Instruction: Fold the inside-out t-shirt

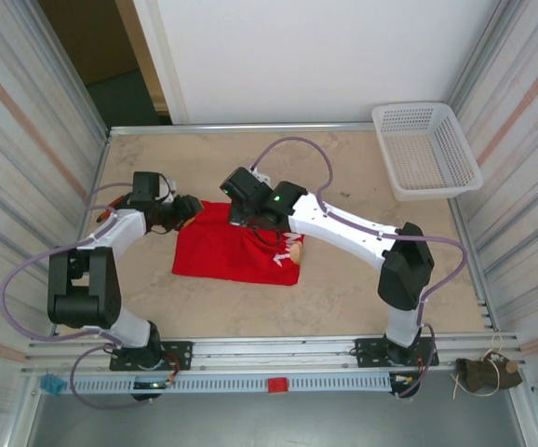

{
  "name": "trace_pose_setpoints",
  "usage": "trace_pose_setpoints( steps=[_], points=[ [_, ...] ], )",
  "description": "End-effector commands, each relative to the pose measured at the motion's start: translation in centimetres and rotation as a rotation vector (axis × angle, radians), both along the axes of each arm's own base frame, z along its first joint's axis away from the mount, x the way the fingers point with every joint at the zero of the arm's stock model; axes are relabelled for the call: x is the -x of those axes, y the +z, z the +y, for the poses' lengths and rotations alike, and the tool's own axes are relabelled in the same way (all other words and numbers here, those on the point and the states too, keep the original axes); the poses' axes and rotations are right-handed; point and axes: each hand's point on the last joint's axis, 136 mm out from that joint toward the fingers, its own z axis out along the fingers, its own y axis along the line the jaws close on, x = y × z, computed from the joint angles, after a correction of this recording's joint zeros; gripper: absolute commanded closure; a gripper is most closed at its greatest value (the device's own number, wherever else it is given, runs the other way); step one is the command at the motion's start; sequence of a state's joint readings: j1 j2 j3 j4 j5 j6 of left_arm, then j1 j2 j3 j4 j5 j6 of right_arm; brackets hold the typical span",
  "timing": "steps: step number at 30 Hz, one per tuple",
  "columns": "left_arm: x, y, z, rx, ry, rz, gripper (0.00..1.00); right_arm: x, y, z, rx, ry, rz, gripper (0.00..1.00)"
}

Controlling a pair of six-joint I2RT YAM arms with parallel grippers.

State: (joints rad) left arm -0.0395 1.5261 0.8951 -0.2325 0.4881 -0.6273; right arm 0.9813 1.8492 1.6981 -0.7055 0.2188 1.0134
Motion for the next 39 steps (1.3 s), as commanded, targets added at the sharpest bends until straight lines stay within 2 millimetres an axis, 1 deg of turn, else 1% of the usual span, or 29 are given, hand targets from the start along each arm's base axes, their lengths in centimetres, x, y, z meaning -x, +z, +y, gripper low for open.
trace_pose_setpoints(
  steps=[1,5,7,9,13,15,18,20,21,22,23,24,26,29,31,32,35,39],
  points=[
    [1.5,-2.6,-0.6,0.016,-0.036,0.07,0.58,-0.7,0.9,-1.0,0.008,-0.053,-0.023,1.0],
    [3.1,-5.7,-1.1,0.026,-0.032,0.138,0.58,-1.0,1.8,-2.5,0.006,-0.081,-0.048,1.0],
    [3.7,-6.9,-1.7,0.027,-0.037,0.165,0.58,-1.2,2.4,-3.4,0.002,-0.094,-0.061,1.0],
    [4.2,-7.6,-2.7,0.019,-0.059,0.179,0.59,-1.4,2.8,-4.1,-0.001,-0.102,-0.068,1.0],
    [5.1,-8.4,-4.8,-0.009,-0.091,0.194,0.59,-1.4,3.8,-6.1,-0.002,-0.123,-0.09,1.0],
    [5.8,-8.9,-6.3,-0.025,-0.115,0.201,0.59,-1.5,4.2,-7.2,0.001,-0.132,-0.102,1.0],
    [6.7,-9.3,-9.0,-0.036,-0.155,0.208,0.59,-1.6,4.9,-9.3,0.007,-0.149,-0.12,1.0],
    [7.2,-9.1,-10.8,-0.026,-0.182,0.205,0.59,-1.6,5.2,-10.7,0.02,-0.16,-0.125,1.0],
    [7.2,-8.6,-11.4,-0.026,-0.191,0.194,0.59,-1.6,5.5,-11.4,0.024,-0.165,-0.131,1.0],
    [7.2,-8.1,-11.5,-0.033,-0.187,0.182,0.59,-1.6,5.8,-12.1,0.026,-0.17,-0.136,1.0],
    [7.1,-7.4,-11.4,-0.04,-0.185,0.166,0.59,-1.6,6.0,-12.5,0.025,-0.169,-0.137,1.0],
    [6.8,-6.5,-10.7,-0.065,-0.174,0.148,0.59,-1.6,6.2,-12.9,0.019,-0.164,-0.138,1.0],
    [6.3,-4.6,-9.1,-0.116,-0.15,0.107,0.58,-1.6,6.5,-13.1,0.014,-0.143,-0.138,1.0],
    [5.7,-1.7,-6.7,-0.149,-0.094,0.043,0.53,-1.3,6.7,-12.2,0.002,-0.092,-0.122,1.0],
    [5.5,-0.1,-5.3,-0.15,-0.053,0.013,0.51,-1.0,6.1,-11.2,0.009,-0.061,-0.11,1.0],
    [5.5,0.5,-4.9,-0.145,-0.039,0.0,0.51,-0.8,5.9,-10.7,0.01,-0.049,-0.107,1.0],
    [5.8,1.7,-3.9,-0.142,-0.014,-0.03,0.51,-0.3,4.7,-8.8,0.013,0.001,-0.077,1.0],
    [6.1,1.7,-3.2,-0.124,-0.003,-0.026,0.51,0.5,3.9,-6.2,0.035,0.07,-0.058,1.0]
  ],
)
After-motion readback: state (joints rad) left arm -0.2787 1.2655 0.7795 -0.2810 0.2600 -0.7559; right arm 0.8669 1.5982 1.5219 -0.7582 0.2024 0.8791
